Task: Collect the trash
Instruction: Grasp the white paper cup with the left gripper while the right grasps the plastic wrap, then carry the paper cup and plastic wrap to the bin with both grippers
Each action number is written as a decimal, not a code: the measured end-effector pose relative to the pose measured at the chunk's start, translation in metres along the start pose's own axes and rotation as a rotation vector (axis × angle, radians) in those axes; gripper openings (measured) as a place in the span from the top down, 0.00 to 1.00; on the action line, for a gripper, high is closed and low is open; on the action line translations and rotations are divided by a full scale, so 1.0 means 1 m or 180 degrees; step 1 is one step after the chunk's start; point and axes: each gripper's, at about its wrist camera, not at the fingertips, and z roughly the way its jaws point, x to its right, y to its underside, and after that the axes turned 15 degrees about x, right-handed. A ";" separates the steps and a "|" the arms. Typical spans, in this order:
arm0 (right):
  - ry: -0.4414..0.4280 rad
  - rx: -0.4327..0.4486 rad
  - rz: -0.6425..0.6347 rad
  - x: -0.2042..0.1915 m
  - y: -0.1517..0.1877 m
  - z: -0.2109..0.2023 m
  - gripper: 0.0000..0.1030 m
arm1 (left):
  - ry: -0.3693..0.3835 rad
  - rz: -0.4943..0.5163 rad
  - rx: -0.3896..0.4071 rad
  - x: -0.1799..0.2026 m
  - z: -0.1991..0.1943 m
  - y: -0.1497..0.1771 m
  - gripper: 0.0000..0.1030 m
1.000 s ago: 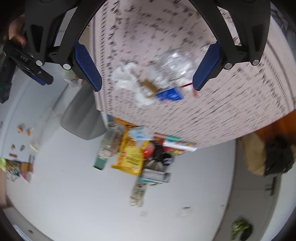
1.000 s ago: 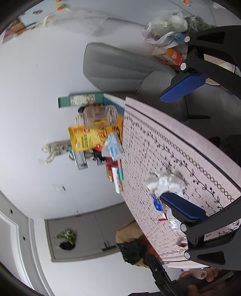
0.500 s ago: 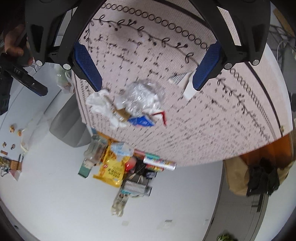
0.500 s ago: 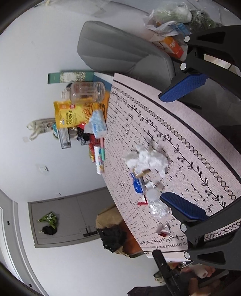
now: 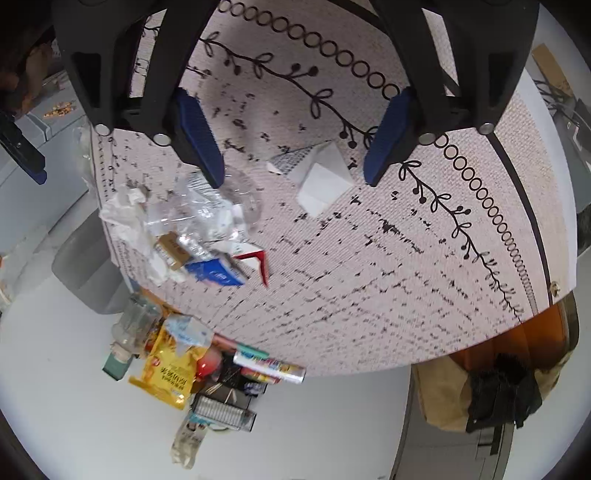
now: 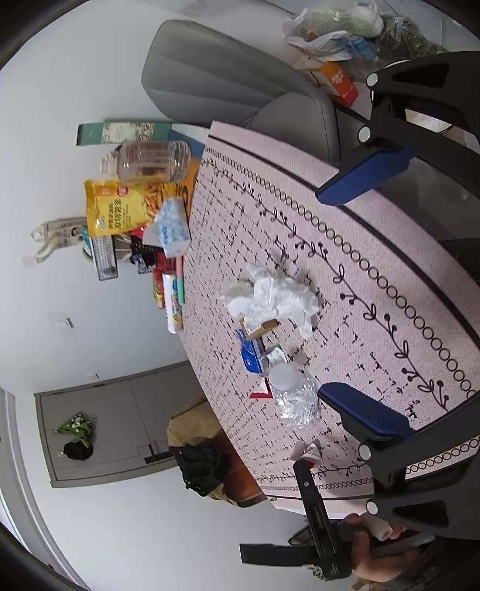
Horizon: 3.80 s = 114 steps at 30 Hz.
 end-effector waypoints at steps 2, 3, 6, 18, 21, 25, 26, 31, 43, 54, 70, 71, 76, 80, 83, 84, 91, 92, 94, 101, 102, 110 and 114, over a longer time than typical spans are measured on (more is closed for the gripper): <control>-0.0081 -0.0056 -0.0012 -0.006 -0.001 0.008 0.14 | -0.0012 -0.0069 -0.0050 -0.005 0.006 0.000 0.31; -0.0141 -0.0073 -0.0034 -0.011 -0.003 0.013 0.15 | -0.0021 -0.0101 -0.0069 -0.007 0.009 0.000 0.31; -0.0258 -0.0105 -0.0108 -0.025 -0.009 0.027 0.16 | -0.0015 -0.0144 -0.0151 -0.010 0.018 0.000 0.46; -0.0625 -0.0478 -0.0018 -0.076 -0.011 0.105 0.24 | 0.0018 -0.0191 -0.0012 -0.024 0.003 -0.005 0.64; -0.0647 -0.0569 -0.0004 -0.085 -0.009 0.122 0.24 | -0.0012 -0.0203 0.0079 -0.033 -0.005 -0.009 0.64; -0.0611 -0.0675 0.0034 -0.092 -0.005 0.141 0.24 | -0.0049 -0.0249 0.0148 -0.045 -0.010 -0.011 0.64; -0.0605 -0.0702 0.0046 -0.092 -0.004 0.144 0.24 | -0.0049 -0.0256 0.0150 -0.047 -0.010 -0.012 0.64; -0.0588 -0.0859 0.0134 -0.094 0.004 0.165 0.25 | -0.0051 -0.0286 0.0179 -0.053 -0.012 -0.012 0.64; -0.0829 -0.0841 0.0093 -0.102 -0.006 0.152 0.67 | 0.0005 -0.0247 0.0195 -0.045 -0.015 -0.014 0.64; -0.1021 -0.0556 0.0041 -0.102 -0.023 0.103 0.69 | 0.0059 -0.0122 0.0258 -0.020 -0.022 -0.020 0.64; -0.0634 -0.0065 0.0280 -0.020 -0.051 0.036 0.69 | 0.0448 0.0248 0.0349 0.075 -0.018 -0.044 0.64; -0.0591 -0.0034 0.0301 -0.012 -0.052 0.032 0.69 | 0.0485 0.0275 0.0359 0.083 -0.017 -0.046 0.64; -0.0353 0.0112 0.0398 0.025 -0.058 0.007 0.69 | 0.0662 0.0406 0.0374 0.123 -0.014 -0.050 0.64; -0.0138 0.0206 0.0473 0.057 -0.058 -0.013 0.69 | 0.0827 0.0495 0.0348 0.156 -0.011 -0.050 0.64; 0.0006 0.0252 0.0531 0.078 -0.055 -0.027 0.69 | 0.0928 0.0556 0.0312 0.180 -0.007 -0.047 0.64; 0.0046 0.0268 0.0544 0.085 -0.055 -0.031 0.69 | 0.0970 0.0580 0.0297 0.190 -0.006 -0.046 0.64; 0.0348 0.0352 0.0655 0.127 -0.046 -0.058 0.69 | 0.1171 0.0705 0.0208 0.237 0.001 -0.038 0.64; 0.0387 0.0362 0.0670 0.133 -0.045 -0.061 0.69 | 0.1198 0.0722 0.0194 0.244 0.002 -0.036 0.64; 0.0455 0.0375 0.0704 0.145 -0.042 -0.066 0.69 | 0.1246 0.0757 0.0170 0.258 0.005 -0.033 0.64; 0.0725 0.0399 0.0847 0.185 -0.025 -0.083 0.69 | 0.1360 0.0890 0.0039 0.301 0.024 -0.017 0.64; 0.0771 0.0397 0.0853 0.190 -0.022 -0.085 0.69 | 0.1371 0.0904 0.0024 0.306 0.026 -0.014 0.64; 0.1099 0.0308 0.1027 0.236 0.010 -0.089 0.69 | 0.1454 0.1018 -0.0184 0.347 0.054 0.012 0.64; 0.1296 0.0263 0.1125 0.262 0.028 -0.087 0.69 | 0.1475 0.1042 -0.0293 0.362 0.069 0.025 0.64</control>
